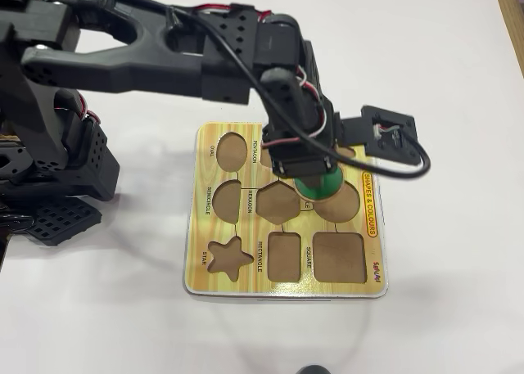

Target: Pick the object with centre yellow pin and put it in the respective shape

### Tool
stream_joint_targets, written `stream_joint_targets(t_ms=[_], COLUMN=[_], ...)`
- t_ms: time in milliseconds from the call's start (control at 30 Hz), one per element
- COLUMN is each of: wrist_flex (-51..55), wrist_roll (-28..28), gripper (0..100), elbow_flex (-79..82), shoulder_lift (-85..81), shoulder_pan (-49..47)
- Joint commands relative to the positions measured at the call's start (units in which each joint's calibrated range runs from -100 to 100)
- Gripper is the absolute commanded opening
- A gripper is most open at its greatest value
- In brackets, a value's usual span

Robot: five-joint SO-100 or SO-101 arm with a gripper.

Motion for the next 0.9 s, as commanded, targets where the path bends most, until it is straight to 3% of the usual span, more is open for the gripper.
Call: stream_joint_targets(t_ms=[0, 867], wrist_flex=[-0.3, -0.3], wrist_roll=[-0.1, -0.3], gripper=[1, 1], elbow_flex=[-5.4, -17.5], shoulder_lift=[-0.5, 15.3], shoulder_pan=[0.6, -0.5])
